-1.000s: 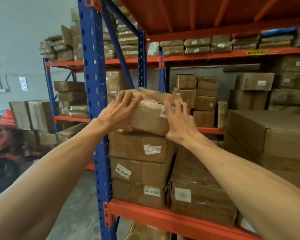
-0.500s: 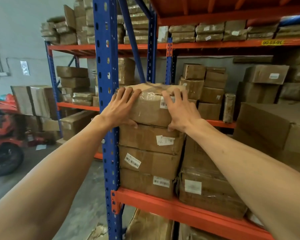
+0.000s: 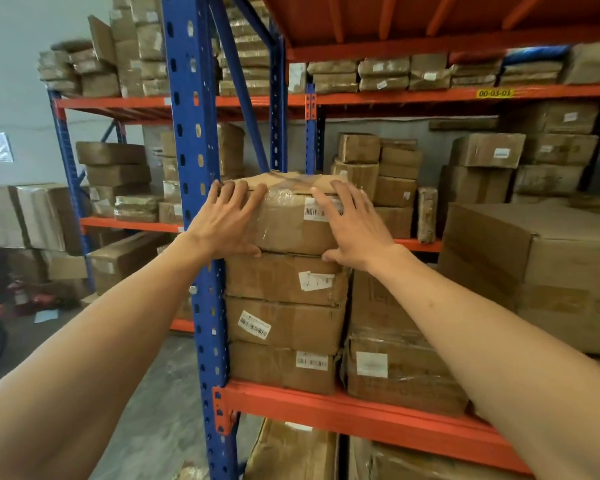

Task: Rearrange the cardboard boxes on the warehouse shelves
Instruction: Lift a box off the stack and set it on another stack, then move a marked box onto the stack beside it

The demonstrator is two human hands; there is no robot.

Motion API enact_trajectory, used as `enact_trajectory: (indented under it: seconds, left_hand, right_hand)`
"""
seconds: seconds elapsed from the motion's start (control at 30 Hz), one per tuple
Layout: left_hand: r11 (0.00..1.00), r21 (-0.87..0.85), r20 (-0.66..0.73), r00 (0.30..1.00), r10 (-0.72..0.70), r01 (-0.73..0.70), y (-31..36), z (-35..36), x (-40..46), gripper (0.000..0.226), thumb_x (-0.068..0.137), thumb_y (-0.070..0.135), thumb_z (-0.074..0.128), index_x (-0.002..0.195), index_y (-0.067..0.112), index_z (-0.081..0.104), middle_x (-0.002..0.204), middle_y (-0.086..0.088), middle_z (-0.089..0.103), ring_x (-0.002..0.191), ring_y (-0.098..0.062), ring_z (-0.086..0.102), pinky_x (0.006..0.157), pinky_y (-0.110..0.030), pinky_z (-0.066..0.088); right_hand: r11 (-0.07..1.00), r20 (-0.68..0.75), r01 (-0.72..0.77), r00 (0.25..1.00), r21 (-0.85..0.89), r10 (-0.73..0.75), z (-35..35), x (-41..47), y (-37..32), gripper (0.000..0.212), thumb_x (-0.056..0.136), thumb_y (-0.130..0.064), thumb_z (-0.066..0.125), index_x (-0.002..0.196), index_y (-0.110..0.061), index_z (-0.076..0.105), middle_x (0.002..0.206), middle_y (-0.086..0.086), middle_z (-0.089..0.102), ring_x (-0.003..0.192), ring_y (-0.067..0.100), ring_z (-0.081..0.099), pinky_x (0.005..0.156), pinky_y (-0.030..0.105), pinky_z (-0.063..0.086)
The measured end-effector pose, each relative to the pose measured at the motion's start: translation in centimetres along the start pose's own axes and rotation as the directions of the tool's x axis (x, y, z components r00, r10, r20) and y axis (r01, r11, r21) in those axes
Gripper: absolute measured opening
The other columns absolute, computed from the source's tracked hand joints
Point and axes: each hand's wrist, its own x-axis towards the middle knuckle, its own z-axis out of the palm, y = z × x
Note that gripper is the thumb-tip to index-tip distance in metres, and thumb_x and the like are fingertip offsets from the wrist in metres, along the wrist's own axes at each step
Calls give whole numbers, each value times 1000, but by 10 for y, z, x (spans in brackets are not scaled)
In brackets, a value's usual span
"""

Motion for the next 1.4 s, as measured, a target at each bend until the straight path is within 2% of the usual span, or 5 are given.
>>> enact_trajectory:
  seconds: [0.2,0.57,0.93,1.2,1.4]
  left_hand:
    - [990,-140,-35,999,-12,7,31,-4,17,141,62,85,67,161,17,-7,166,-26,-3,152,-43,-4,122,-60,-2]
    - [910,-380,-132,983,125,-166,272,-69,108,136,65,89,57,158,25,-18,167,-20,-4,154,-37,-1,124,-52,-3]
    - [461,-864,262,963,63,204,424,-112,157,115,73,84,59,158,40,-5,165,-20,14,147,-42,28,116,-54,29]
    - [363,-899,265,964,6,245,428,-99,161,66,97,60,50,154,30,34,149,-14,47,130,-34,50,101,-51,52]
    - [316,-892,322,945,-55,322,396,-91,157,116,60,91,63,150,23,36,146,-7,49,120,-27,55,64,-19,45]
  right_hand:
    - [998,-64,22,998,-66,-27,-20,-34,42,123,80,-57,83,167,-20,4,173,18,4,160,37,-2,126,49,-8]
    - [916,-159,-401,904,3,396,-78,-167,264,91,97,-64,55,166,-22,11,174,15,6,160,34,2,127,48,-2]
    - [67,384,-798,361,599,850,-40,-258,372,104,89,-87,37,167,-23,11,173,11,24,156,38,25,125,57,21]
    - [43,354,-724,388,688,851,-28,-248,355,83,101,-69,44,164,-17,30,165,10,40,151,35,36,123,54,31]
    - [222,234,-671,519,708,822,-41,-222,331,78,100,-68,49,160,-21,38,161,7,47,150,33,39,120,51,33]
